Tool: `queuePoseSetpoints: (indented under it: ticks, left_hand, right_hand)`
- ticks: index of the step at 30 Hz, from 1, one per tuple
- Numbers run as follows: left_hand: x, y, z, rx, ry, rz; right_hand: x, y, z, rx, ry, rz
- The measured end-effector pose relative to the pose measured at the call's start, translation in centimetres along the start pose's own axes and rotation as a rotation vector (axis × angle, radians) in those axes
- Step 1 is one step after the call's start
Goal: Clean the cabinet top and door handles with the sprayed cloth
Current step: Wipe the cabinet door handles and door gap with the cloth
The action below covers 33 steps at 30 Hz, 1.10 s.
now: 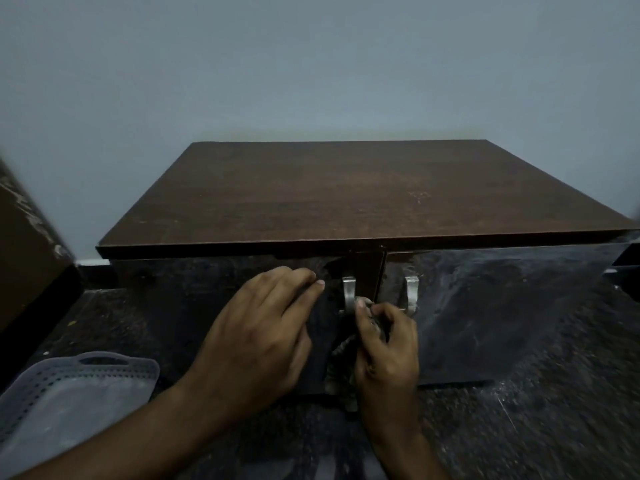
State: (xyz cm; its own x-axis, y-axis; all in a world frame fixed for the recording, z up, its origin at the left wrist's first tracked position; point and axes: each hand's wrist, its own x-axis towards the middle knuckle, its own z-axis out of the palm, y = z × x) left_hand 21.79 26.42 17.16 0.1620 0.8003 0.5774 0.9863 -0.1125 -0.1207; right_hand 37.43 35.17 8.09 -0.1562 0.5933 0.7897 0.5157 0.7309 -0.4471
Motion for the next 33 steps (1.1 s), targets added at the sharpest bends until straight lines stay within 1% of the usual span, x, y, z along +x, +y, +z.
queuePoseSetpoints:
  ticks: [2, 8, 10, 13, 16, 18, 20, 22, 24, 28, 33]
  left_hand:
    - [-0.4, 0.1, 0.0, -0.007, -0.036, -0.006]
    - [-0.7, 0.1, 0.0, -0.004, -0.067, -0.015]
    - [-0.7, 0.3, 0.1, -0.005, -0.072, -0.005]
    - [-0.6, 0.2, 0.1, -0.005, -0.076, -0.010]
    - [-0.7, 0.3, 0.1, -0.007, -0.084, 0.003]
    - [-0.7, 0.4, 0.1, -0.014, -0.077, 0.022]
    - [-0.8, 0.3, -0.1, -0.026, -0.059, 0.021]
    - [-0.7, 0.0, -0.3, -0.029, -0.037, -0.003]
    - [-0.4, -0.3, -0.5, -0.023, -0.019, -0.020]
    - [-0.5, -0.4, -0.8, -0.033, -0.009, -0.045]
    - [-0.8, -0.6, -1.1, -0.050, 0.010, -0.098]
  right_hand:
    - [-0.4, 0.2, 0.0, 0.033, -0.008, 0.002]
    - [1.4, -1.0, -0.2, 0.033, 0.086, -0.012]
    - [0.4, -0.7, 0.2, -0.004, 0.067, 0.008]
    - [-1.9, -0.5, 1.0, -0.086, -0.021, 0.055]
    - [-2.2, -0.3, 1.4, -0.026, -0.049, 0.051]
    - [-1.6, -0.3, 1.1, 0.083, 0.012, 0.065]
    - [-0.9, -0.8, 0.3, 0.199, 0.123, 0.120]
    - [0.0, -2.0, -0.8, 0.228, 0.231, 0.143]
    - [1.4, -3.0, -1.2, 0.227, 0.263, 0.099]
    - [4.1, -4.3, 0.2, 0.151, 0.155, -0.002]
    - [2.8, -4.4, 1.7, -0.014, 0.024, -0.140]
